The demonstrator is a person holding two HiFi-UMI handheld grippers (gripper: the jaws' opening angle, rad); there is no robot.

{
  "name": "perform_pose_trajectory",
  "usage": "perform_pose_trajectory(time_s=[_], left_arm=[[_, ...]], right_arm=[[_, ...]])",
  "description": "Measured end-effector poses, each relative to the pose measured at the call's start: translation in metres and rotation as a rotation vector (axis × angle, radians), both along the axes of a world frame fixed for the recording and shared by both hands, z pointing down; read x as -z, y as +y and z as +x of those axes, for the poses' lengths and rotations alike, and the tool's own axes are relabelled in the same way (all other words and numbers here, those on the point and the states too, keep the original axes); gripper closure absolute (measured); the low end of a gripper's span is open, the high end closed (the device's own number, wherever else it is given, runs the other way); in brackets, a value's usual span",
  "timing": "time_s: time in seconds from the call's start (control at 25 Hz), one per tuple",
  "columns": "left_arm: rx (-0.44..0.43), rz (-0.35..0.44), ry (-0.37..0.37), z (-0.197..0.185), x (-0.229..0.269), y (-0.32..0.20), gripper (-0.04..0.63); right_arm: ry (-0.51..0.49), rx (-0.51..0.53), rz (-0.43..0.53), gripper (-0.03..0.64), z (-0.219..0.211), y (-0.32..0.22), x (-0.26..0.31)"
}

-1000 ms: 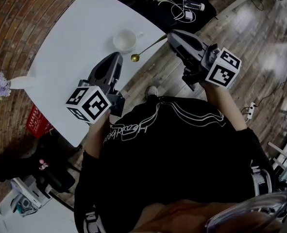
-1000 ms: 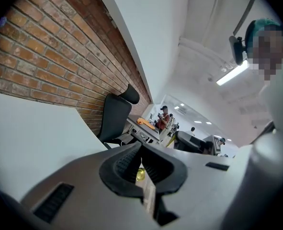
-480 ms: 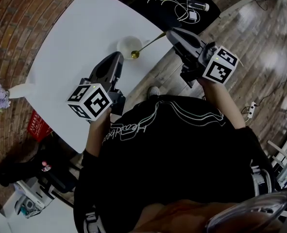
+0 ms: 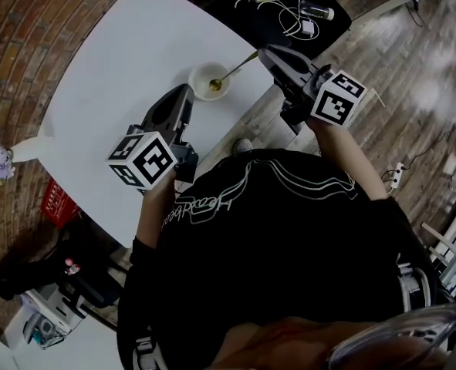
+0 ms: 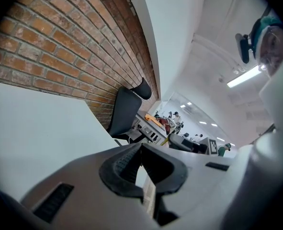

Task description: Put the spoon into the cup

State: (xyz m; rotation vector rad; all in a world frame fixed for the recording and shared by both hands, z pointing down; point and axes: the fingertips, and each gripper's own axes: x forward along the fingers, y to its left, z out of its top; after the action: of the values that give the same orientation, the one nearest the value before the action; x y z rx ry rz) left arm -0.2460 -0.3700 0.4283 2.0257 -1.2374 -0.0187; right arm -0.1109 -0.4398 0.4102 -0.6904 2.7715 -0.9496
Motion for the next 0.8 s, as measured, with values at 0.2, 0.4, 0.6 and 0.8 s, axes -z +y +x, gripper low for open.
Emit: perform_pose_trajectory(time_s=[0.2,0.4,0.6,0.8], left_arm=[[0.01,-0.01,0.008,-0.008,-0.005,-0.002,0.591],[0.023,-0.025,0.013,-0.017,-0.011,-0.004,0.591],[0.033,-0.037,0.027,-0.023,-0.017,-0.003,0.591],[0.047,-0.038,0.033,-0.025,-0.019,-0.002,0.591]], right_arm=[[0.035,0.017,-0.021,0.617,-0.013,0.0,-0.019],[0.072,0.035,-0.03,0.617,-0.026,0.0,-0.034],[0.115,0.042,-0.037,0.617,-0.035,0.0,-0.049],[0.136,0.046,-0.05,0.617,-0.037,-0.001,-0.063]])
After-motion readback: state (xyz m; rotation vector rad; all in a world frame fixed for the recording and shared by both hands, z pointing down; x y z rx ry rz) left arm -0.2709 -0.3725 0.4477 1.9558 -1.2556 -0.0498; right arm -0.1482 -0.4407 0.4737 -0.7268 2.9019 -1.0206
